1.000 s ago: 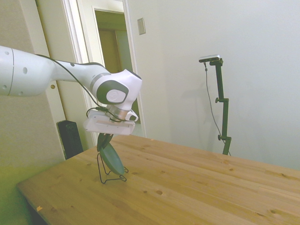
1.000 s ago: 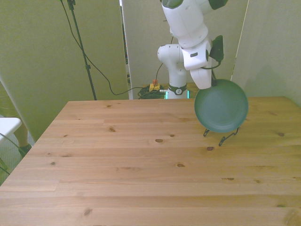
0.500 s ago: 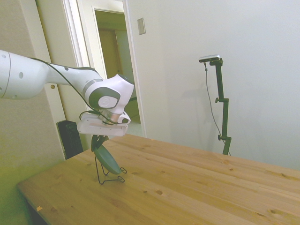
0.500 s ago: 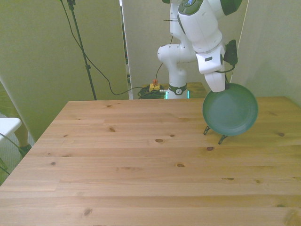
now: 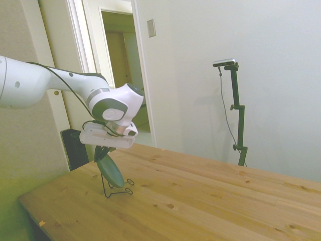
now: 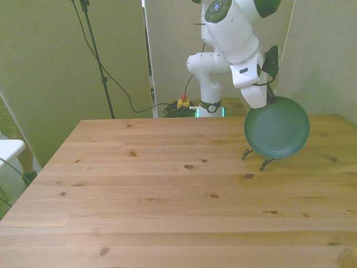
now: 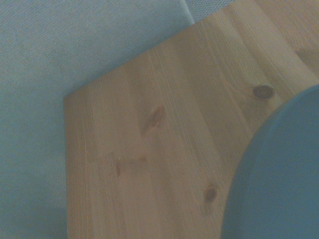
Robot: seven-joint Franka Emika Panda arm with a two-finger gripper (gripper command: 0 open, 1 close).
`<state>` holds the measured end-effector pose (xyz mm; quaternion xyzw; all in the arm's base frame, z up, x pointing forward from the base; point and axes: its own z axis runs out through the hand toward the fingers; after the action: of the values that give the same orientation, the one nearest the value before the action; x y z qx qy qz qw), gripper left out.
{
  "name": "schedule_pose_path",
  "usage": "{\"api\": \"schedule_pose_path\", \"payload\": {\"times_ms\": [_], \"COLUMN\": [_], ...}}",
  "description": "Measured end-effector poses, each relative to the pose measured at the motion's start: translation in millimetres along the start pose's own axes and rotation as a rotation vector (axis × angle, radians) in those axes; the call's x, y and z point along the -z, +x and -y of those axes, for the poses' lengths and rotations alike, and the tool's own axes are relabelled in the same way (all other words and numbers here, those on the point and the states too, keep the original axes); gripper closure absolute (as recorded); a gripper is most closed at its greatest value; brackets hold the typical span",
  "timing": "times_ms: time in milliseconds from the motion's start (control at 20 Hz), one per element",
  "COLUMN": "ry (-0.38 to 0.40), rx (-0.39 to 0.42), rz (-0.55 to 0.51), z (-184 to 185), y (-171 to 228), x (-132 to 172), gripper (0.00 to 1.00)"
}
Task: Load the plate
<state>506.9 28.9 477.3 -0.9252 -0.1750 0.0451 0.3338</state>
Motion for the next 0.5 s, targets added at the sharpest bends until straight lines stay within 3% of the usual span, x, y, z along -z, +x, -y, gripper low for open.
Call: {"api": "schedule_pose_path", "payload": {"times_ms": [350,400,500], "ry": [0.038,0.040,0.038], "rx": [-0.002,-0.006,-0.005], "rz": [-0.040,-0.038,-0.034], "z": [-26.3,-29.9,-32.1], "y": [-11.2,-11.6,-11.6], "x": [-2.5,-3.5,-4.9], "gripper": [1.00,0.00,0.00]}}
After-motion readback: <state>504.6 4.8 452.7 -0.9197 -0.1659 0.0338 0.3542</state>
